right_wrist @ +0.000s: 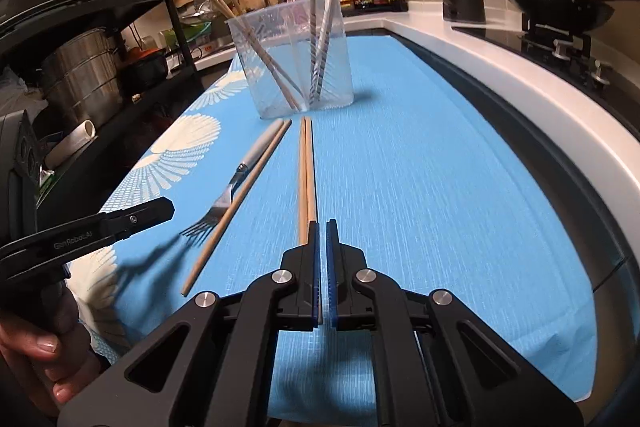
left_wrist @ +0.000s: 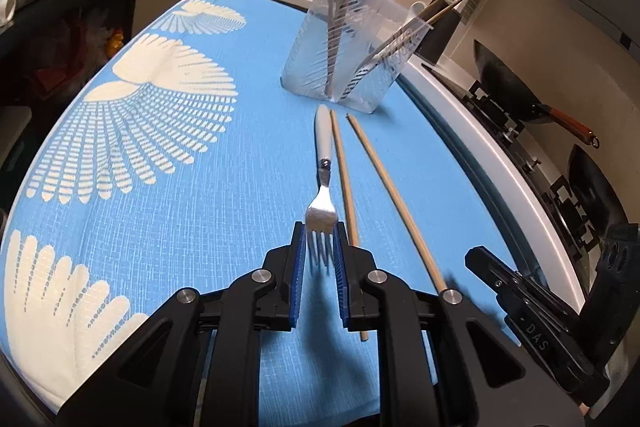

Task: Organize utensils
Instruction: 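Move the left tool to the silver fork while the right tool grasps a chopstick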

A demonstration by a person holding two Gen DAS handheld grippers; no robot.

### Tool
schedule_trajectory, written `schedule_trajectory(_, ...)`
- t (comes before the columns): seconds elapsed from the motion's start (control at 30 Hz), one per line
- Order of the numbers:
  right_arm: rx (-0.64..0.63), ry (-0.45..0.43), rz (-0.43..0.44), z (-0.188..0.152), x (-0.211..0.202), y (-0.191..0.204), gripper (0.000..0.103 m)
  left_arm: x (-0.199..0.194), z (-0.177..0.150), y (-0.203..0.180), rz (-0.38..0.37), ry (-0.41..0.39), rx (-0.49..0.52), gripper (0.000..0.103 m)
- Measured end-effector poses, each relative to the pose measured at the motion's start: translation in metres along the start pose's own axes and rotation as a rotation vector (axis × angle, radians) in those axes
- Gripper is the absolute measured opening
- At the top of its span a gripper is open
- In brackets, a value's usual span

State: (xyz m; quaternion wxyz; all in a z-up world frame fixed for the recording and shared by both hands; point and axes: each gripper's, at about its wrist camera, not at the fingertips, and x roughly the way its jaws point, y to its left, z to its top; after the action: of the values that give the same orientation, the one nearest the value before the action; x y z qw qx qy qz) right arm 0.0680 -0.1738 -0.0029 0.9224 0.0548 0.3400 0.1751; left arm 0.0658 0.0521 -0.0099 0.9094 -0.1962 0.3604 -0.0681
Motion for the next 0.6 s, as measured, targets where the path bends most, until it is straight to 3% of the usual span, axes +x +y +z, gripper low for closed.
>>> schedule_trajectory(0.23, -0.026, 0.062, 0.007, -0.010, 0.020, 0.002, 0.005, 0.005, -0.001, -0.001, 0.006, 0.006, -0.001, 0.015)
schedule_trajectory(0.6, -0.090, 0.075, -0.016, -0.016, 0.021, 0.013, 0.008, 0.016, -0.003, 0.002, 0.010, 0.043, -0.031, 0.015)
